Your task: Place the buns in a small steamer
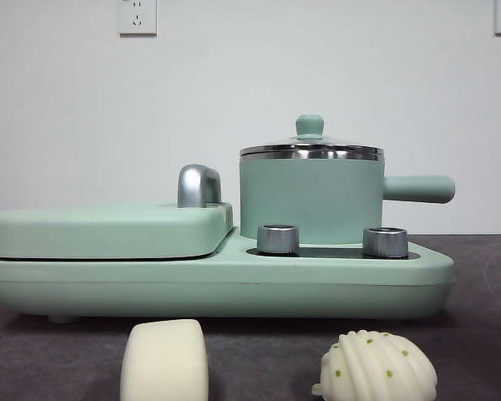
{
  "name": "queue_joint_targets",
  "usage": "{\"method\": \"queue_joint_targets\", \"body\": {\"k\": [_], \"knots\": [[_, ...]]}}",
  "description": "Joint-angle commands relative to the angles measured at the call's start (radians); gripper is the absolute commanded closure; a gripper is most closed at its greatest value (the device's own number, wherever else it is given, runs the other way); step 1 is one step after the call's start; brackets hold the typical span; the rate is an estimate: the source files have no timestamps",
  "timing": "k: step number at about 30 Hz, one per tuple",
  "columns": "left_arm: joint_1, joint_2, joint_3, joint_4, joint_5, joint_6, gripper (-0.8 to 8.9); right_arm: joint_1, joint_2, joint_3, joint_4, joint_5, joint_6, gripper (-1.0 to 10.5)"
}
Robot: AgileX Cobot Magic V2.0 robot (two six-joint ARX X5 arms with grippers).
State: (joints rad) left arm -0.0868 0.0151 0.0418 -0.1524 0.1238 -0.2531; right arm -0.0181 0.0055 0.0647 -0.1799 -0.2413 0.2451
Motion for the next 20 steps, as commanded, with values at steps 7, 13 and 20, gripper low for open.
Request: {"method": "queue_joint_targets", "body": {"k": [7, 13, 20], "knots": [[-0.072, 0.150, 0.185, 0.008, 0.010, -0.029, 7.98, 0.038, 0.055, 0.237, -0.085, -0.032, 0.071, 9.3], [-0.118, 0.323, 0.381, -0.089, 0.063, -0.013, 7.98, 0.042, 0.164, 0.442, -0.215, -0.116, 0.053, 9.3], [-0.164, 0.521, 0.616, -0.209, 0.198, 0.016, 7.98, 0.042, 0.315, 0.668, -0.363, -0.262, -0.021, 9.3]]}}
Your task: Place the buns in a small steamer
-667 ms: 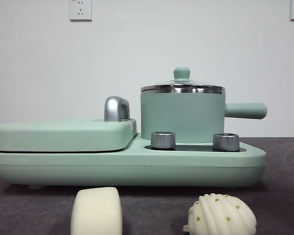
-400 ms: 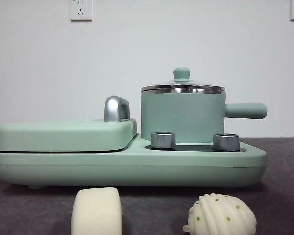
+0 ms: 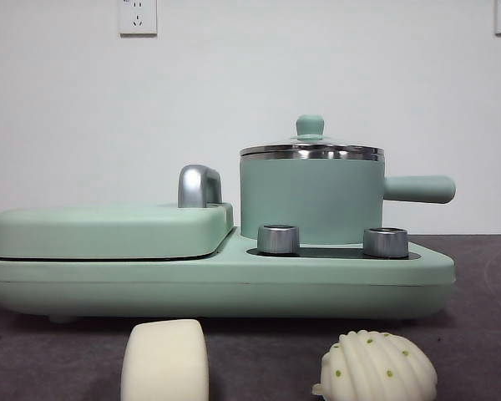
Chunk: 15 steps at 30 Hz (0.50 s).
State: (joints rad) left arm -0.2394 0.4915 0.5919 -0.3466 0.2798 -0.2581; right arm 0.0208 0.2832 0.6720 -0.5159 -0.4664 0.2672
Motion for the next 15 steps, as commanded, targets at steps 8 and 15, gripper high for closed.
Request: {"method": "queue_joint_targets", "body": {"k": [8, 15], "knots": [[-0.068, 0.229, 0.284, -0.120, 0.215, 0.055, 7.98, 0.003, 0.209, 0.284, -0.232, -0.223, -0.180, 9.3], [-0.108, 0.293, 0.371, -0.179, 0.283, 0.116, 7.97, 0.003, 0.251, 0.330, -0.284, -0.299, -0.212, 9.3]]}}
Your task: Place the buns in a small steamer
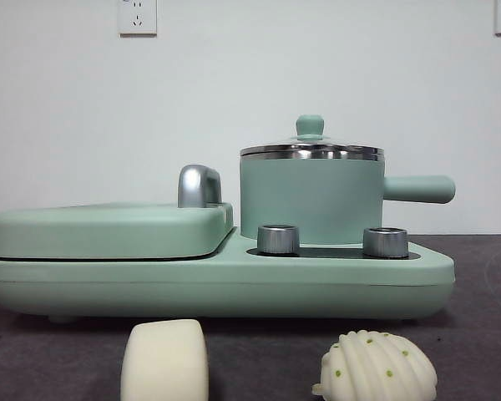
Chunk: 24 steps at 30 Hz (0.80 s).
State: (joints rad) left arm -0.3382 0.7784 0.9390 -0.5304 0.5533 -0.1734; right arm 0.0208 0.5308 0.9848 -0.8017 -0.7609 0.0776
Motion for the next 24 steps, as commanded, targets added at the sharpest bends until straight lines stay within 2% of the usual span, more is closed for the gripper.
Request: {"method": "queue_joint_targets", "body": {"k": [1, 5, 7, 8, 11, 13, 14, 24], "knots": [[-0.011, 0.006, 0.024, 0.005, 0.009, 0.032, 7.97, 0.003, 0.003, 0.017, -0.002, -0.006, -0.023, 9.3], [-0.011, 0.006, 0.024, -0.001, 0.008, 0.035, 7.82, 0.003, 0.003, 0.017, -0.035, 0.002, -0.023, 9.2], [-0.011, 0.006, 0.024, -0.008, 0.008, 0.034, 7.56, 0.003, 0.003, 0.017, -0.054, 0.005, -0.023, 8.6], [-0.011, 0.006, 0.024, -0.009, 0.008, 0.034, 7.17, 0.003, 0.003, 0.017, -0.060, 0.005, -0.023, 8.1], [-0.011, 0.006, 0.024, -0.008, 0.008, 0.035, 4.99, 0.003, 0.003, 0.016, -0.068, 0.006, -0.023, 6.0], [-0.011, 0.006, 0.024, -0.008, 0.008, 0.034, 3.73, 0.003, 0.003, 0.016, -0.067, 0.006, -0.023, 5.2], [-0.011, 0.006, 0.024, -0.008, 0.008, 0.034, 3.45, 0.003, 0.003, 0.016, -0.067, 0.006, -0.023, 5.1], [-0.011, 0.045, 0.031, -0.008, 0.008, 0.016, 3.37, 0.003, 0.003, 0.016, -0.067, 0.006, -0.023, 5.0]]}}
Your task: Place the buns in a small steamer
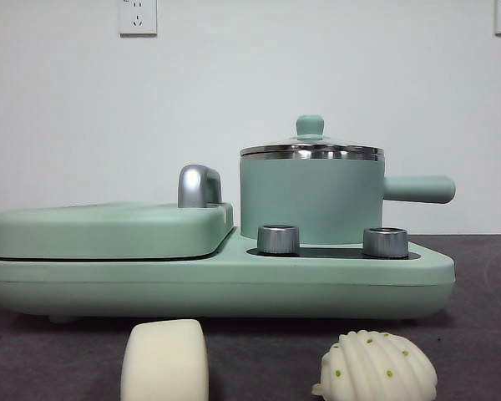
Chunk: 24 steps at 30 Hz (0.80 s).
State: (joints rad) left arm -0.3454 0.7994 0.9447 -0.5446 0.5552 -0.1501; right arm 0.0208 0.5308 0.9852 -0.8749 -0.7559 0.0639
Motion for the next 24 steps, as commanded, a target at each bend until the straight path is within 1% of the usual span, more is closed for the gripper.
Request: {"method": "queue_joint_targets", "body": {"k": [1, 5, 9, 16, 24], "knots": [[-0.004, 0.036, 0.031, 0.005, 0.006, -0.008, 3.37, 0.003, 0.003, 0.016, 0.006, 0.001, -0.009, 5.0], [-0.005, 0.103, 0.080, -0.006, 0.006, -0.006, 3.38, 0.003, 0.003, 0.016, 0.006, 0.001, -0.009, 5.0], [-0.024, 0.216, 0.180, -0.058, 0.006, 0.013, 3.39, 0.003, 0.003, 0.016, 0.006, 0.001, -0.009, 5.0], [-0.079, 0.474, 0.464, -0.273, 0.002, 0.123, 3.39, 0.003, 0.003, 0.016, 0.006, 0.000, -0.009, 5.0], [-0.135, 0.766, 0.774, -0.447, -0.012, 0.166, 3.40, 0.003, 0.003, 0.016, 0.006, 0.000, -0.008, 5.0]]}}
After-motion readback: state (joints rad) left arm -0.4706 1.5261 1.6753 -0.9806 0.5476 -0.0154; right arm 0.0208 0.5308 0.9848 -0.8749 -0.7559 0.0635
